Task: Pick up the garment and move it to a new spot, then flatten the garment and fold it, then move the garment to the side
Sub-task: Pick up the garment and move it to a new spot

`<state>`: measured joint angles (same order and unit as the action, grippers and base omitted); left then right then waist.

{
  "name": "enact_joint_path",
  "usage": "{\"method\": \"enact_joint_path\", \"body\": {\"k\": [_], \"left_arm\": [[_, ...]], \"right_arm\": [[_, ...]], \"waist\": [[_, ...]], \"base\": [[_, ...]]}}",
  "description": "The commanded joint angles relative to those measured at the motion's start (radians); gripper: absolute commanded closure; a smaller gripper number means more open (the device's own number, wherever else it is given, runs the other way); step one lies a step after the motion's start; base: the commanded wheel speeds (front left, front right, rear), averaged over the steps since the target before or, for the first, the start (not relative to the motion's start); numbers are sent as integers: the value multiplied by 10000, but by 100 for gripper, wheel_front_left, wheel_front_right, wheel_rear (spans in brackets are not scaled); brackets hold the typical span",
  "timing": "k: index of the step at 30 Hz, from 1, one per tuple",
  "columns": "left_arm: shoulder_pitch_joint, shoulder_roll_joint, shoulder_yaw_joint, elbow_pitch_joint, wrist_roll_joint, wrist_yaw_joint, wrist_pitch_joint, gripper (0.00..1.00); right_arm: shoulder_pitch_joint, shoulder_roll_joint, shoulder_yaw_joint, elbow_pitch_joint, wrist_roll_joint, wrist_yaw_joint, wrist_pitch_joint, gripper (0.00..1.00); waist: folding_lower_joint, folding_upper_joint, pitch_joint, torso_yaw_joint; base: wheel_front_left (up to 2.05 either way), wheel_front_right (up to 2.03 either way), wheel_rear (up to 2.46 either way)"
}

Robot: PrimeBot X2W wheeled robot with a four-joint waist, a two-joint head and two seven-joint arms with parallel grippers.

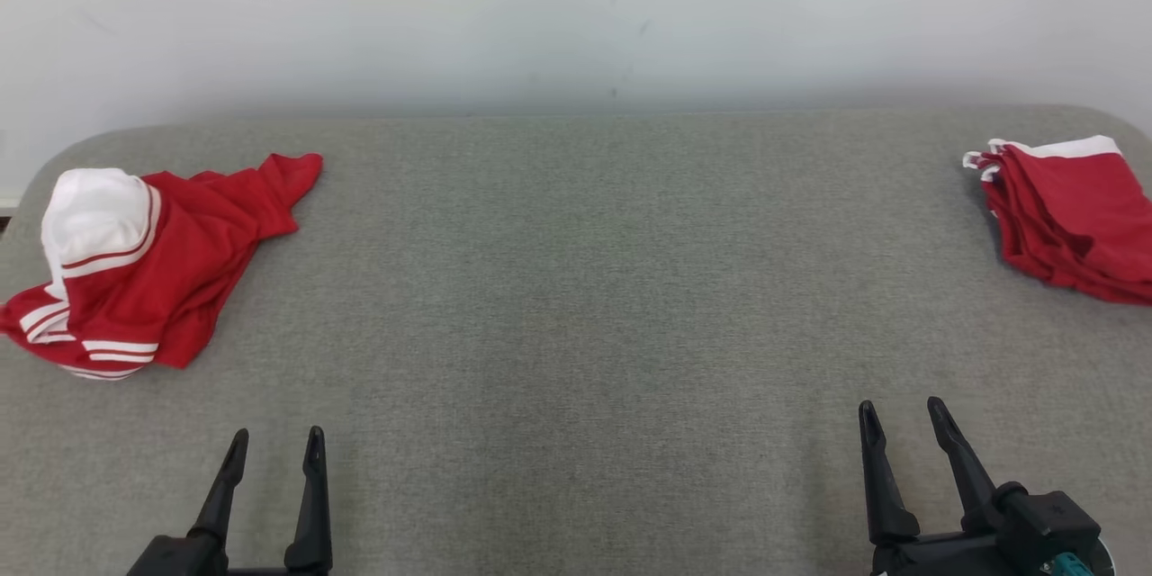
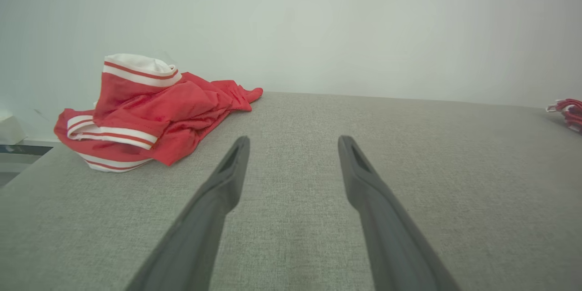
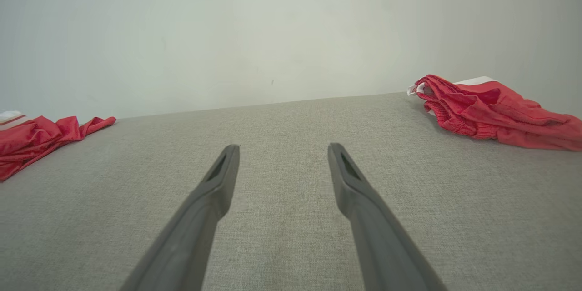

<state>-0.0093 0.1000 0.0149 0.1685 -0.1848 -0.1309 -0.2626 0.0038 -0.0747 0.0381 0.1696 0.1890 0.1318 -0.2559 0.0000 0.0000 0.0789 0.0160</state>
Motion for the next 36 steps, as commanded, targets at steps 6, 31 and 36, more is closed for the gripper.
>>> {"method": "enact_joint_path", "body": {"k": [6, 31, 36], "left_arm": [[-166, 98, 158, 17, -46, 9, -31, 0], [233, -76, 897, 136, -112, 61, -31, 0], [285, -124, 1063, 133, -127, 56, -31, 0]], "right_arm": [[168, 87, -44, -65, 61, -25, -66, 0], [122, -148, 159, -410, -245, -25, 265, 0], [132, -182, 245, -505, -286, -25, 347, 0]], "waist": [[0, 0, 41, 850], [0, 0, 59, 4441], [0, 0, 93, 4609]], "base": [[0, 0, 0], [0, 0, 0], [0, 0, 0]]}}
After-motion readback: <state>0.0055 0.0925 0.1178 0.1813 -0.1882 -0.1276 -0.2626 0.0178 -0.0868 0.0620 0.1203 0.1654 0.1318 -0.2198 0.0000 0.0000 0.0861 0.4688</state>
